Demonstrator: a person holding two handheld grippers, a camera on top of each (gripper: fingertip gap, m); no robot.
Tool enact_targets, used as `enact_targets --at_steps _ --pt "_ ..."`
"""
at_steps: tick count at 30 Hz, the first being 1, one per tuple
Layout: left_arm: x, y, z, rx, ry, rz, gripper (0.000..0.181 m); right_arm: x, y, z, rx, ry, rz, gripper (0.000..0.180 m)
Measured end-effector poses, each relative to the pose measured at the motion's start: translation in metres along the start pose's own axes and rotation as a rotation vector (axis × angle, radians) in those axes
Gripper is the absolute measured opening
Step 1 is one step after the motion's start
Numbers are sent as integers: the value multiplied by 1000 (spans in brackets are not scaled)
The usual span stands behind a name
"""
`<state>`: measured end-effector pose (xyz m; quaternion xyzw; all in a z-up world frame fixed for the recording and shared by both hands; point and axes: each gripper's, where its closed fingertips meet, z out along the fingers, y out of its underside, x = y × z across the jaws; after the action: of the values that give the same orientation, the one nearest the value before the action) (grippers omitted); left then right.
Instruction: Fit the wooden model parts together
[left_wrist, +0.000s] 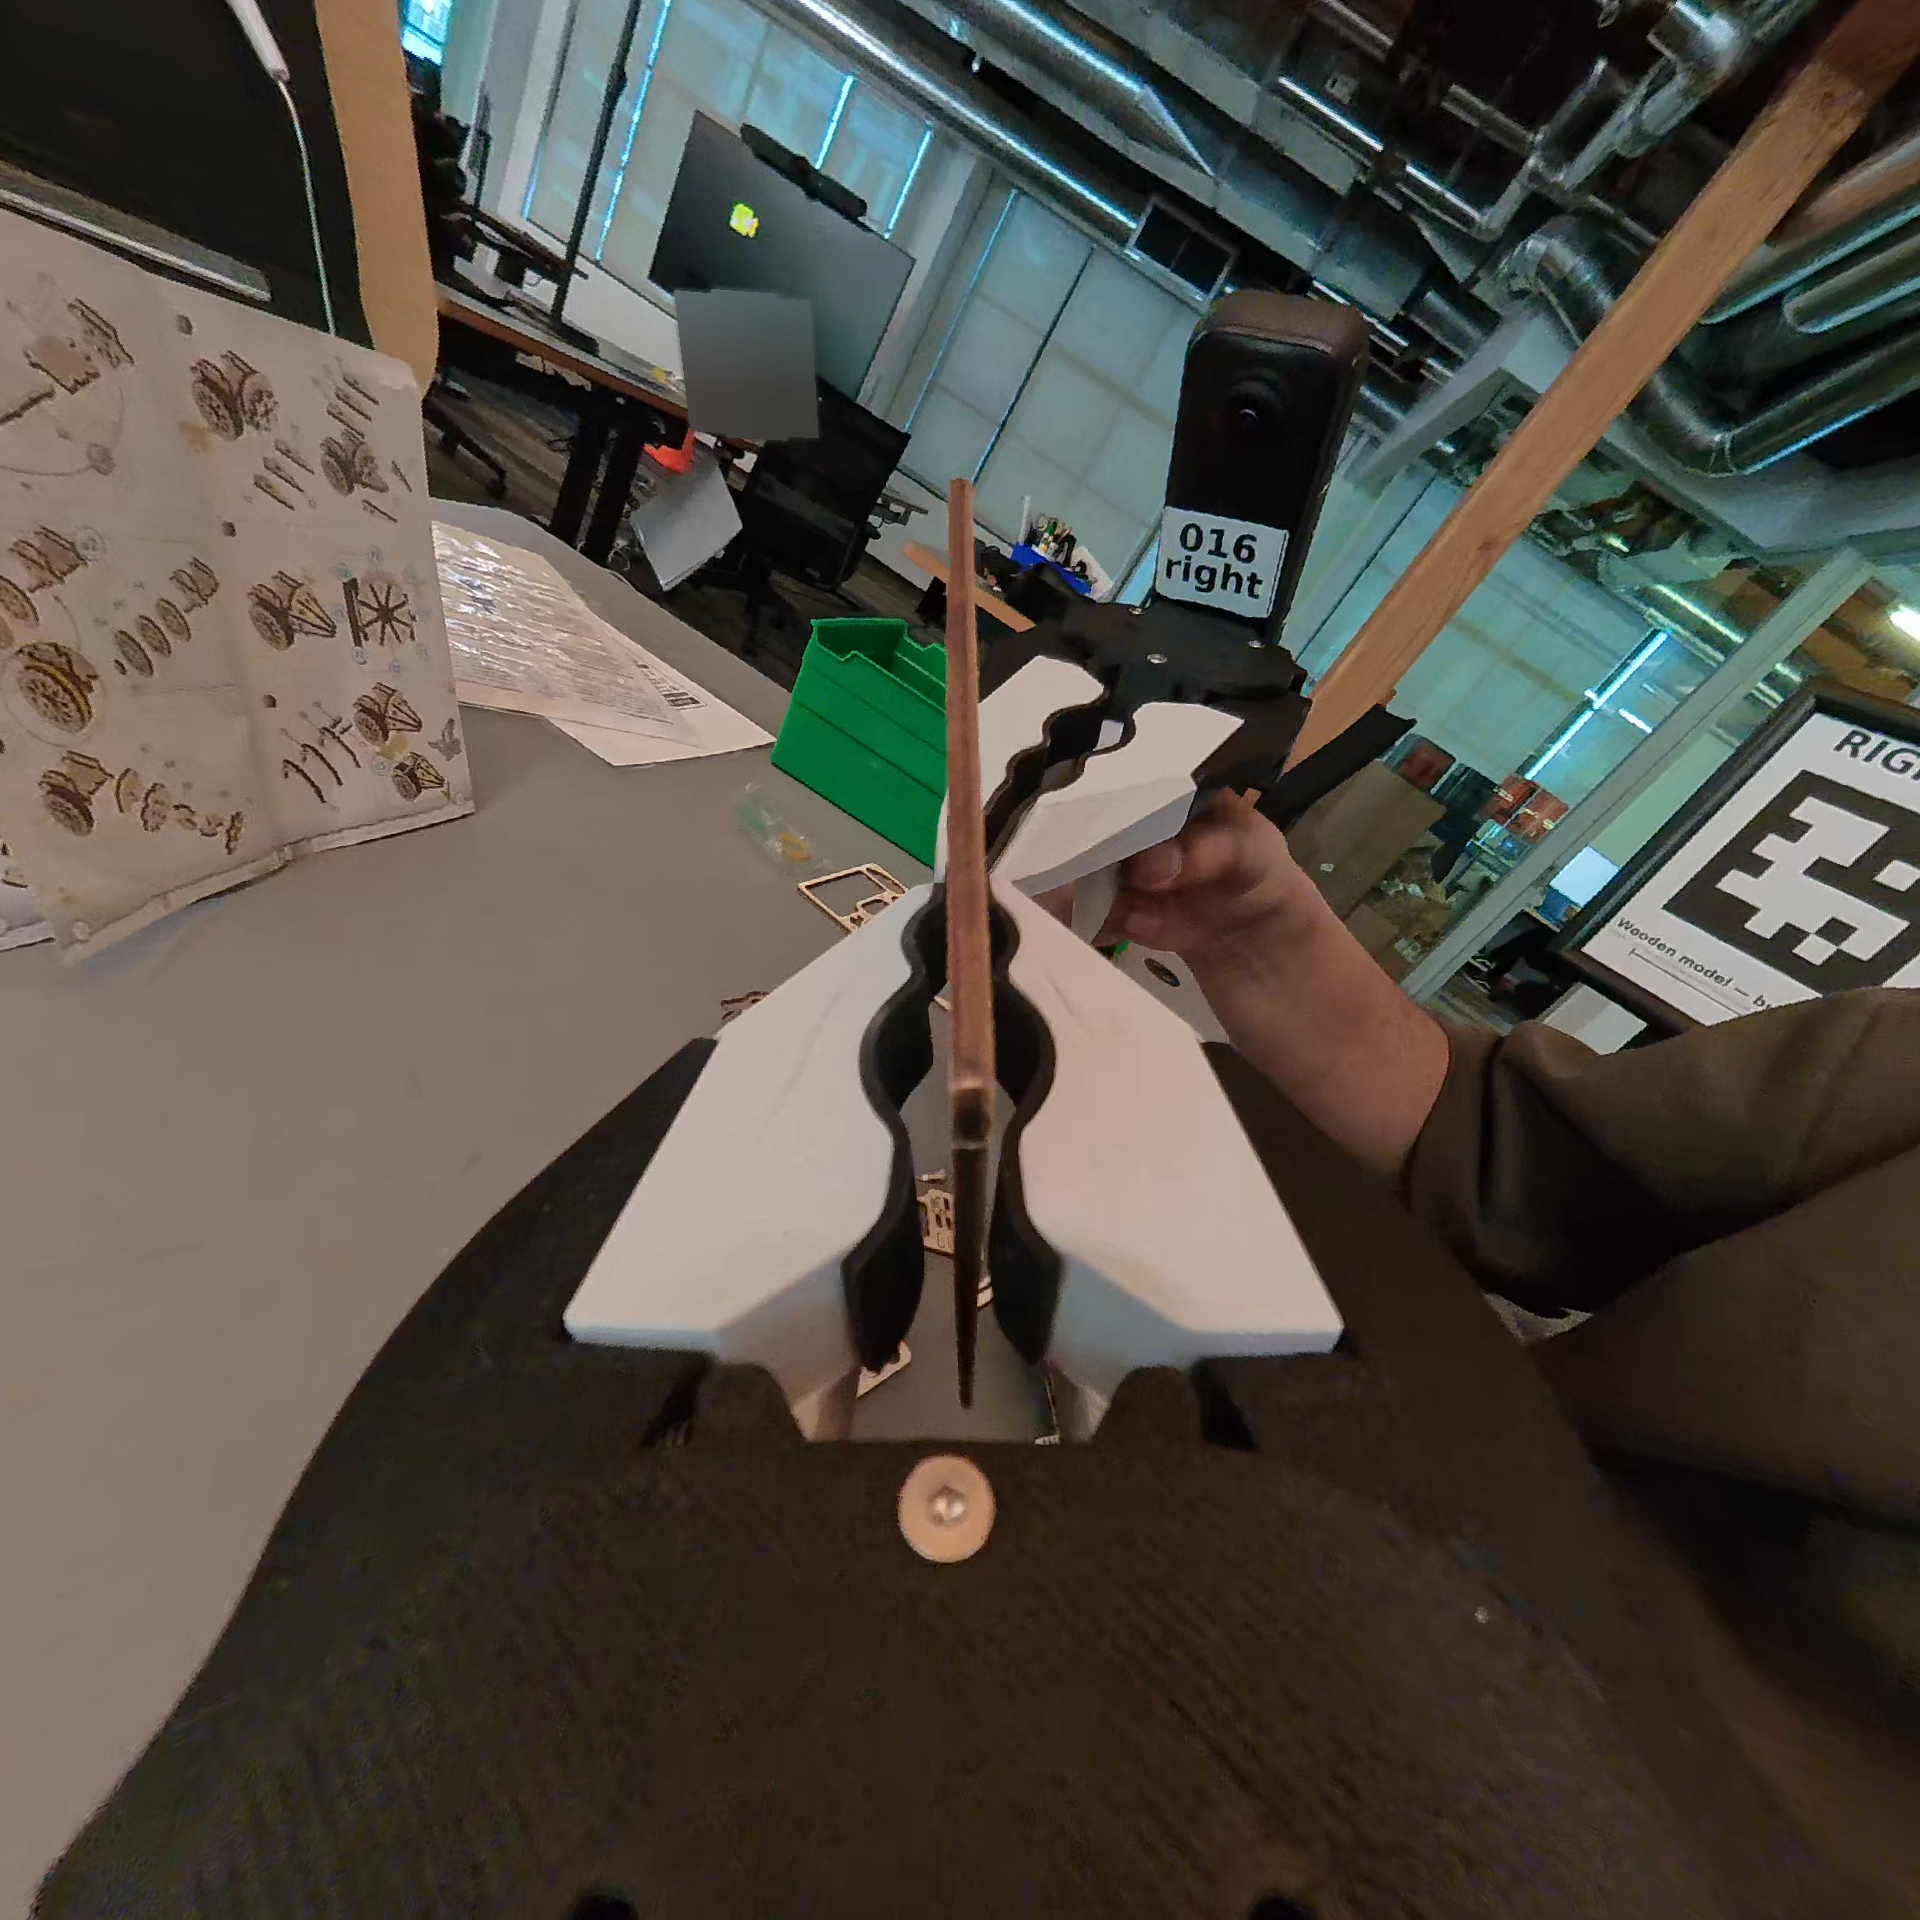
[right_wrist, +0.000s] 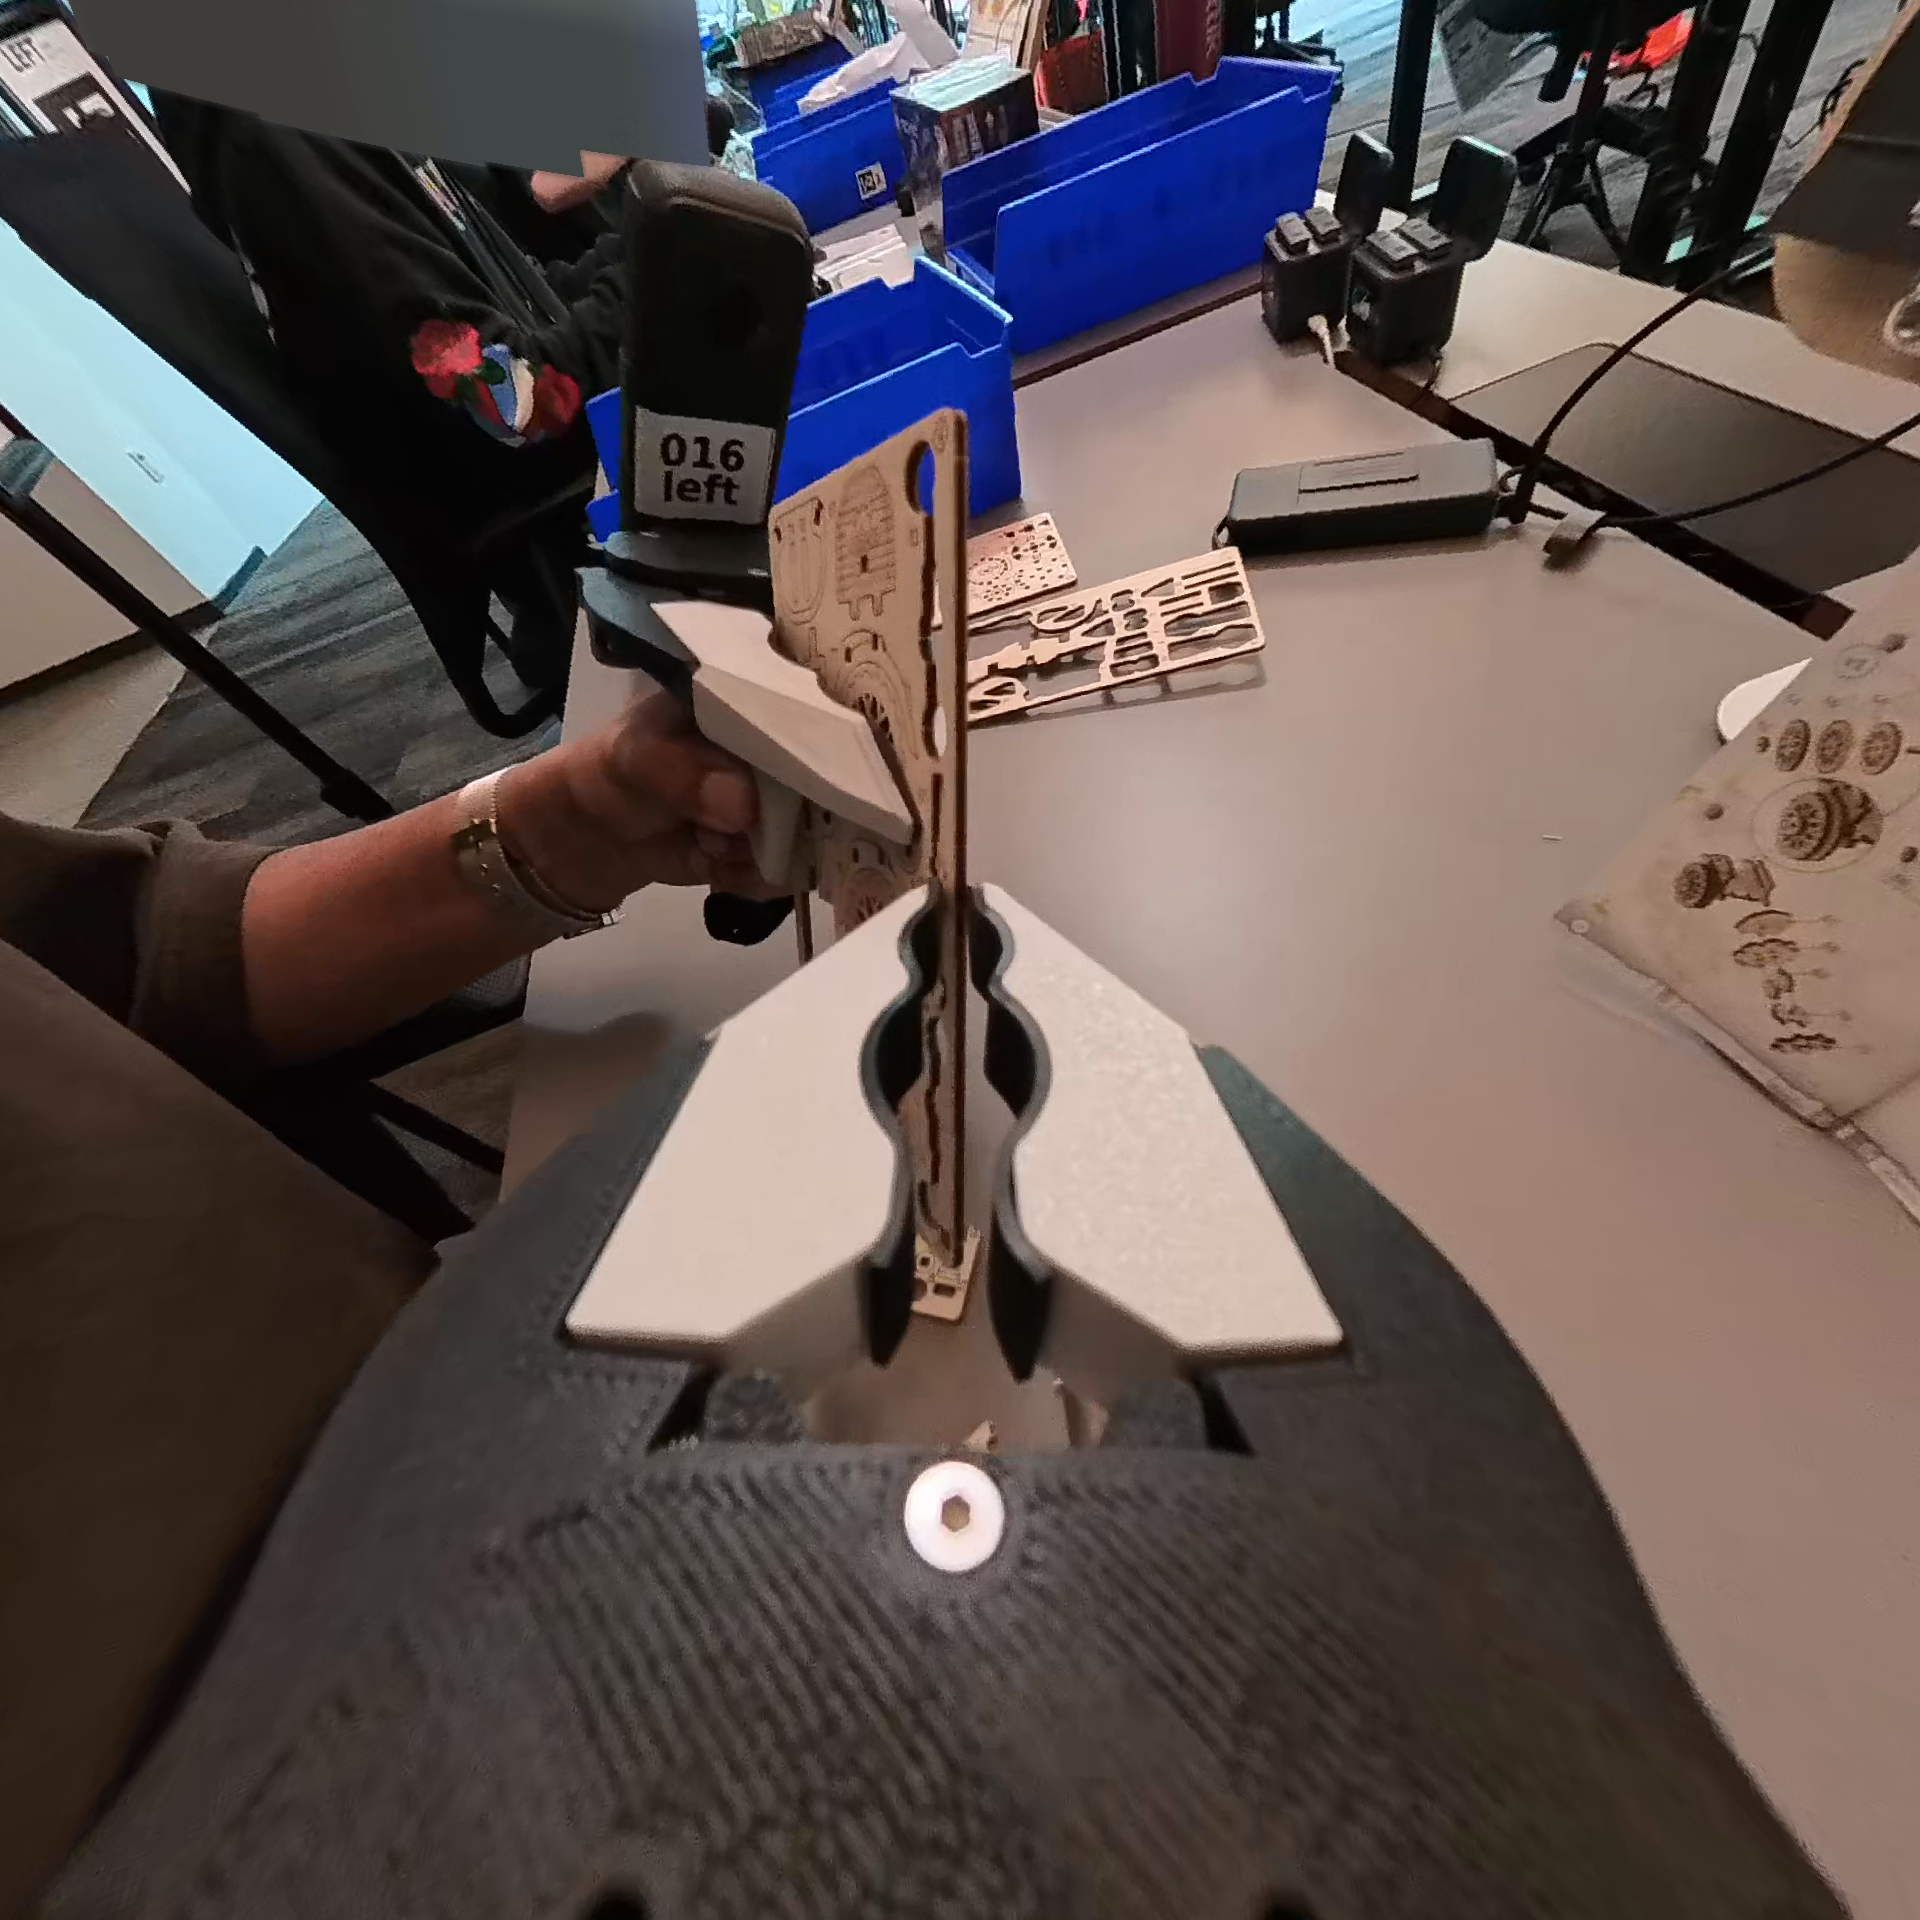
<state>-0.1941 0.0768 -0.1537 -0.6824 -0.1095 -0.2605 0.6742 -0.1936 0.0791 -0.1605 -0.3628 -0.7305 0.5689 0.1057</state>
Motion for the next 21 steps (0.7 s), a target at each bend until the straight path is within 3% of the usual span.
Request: enact_targets --at_steps 16,17,19,21 --pt "2 -5 2 53 23 -30 1 -1 7 -2 -29 -58 62 3" --pt "2 -10 1 97 25 -47 4 0 3 -4 0 -61 74 3" --pt "-2 -15 1 146 14 -81 29 2 -6 -7 64 -75 110 2" --pt "-4 -10 3 121 16 -93 35 4 -12 -11 118 -86 145 2"
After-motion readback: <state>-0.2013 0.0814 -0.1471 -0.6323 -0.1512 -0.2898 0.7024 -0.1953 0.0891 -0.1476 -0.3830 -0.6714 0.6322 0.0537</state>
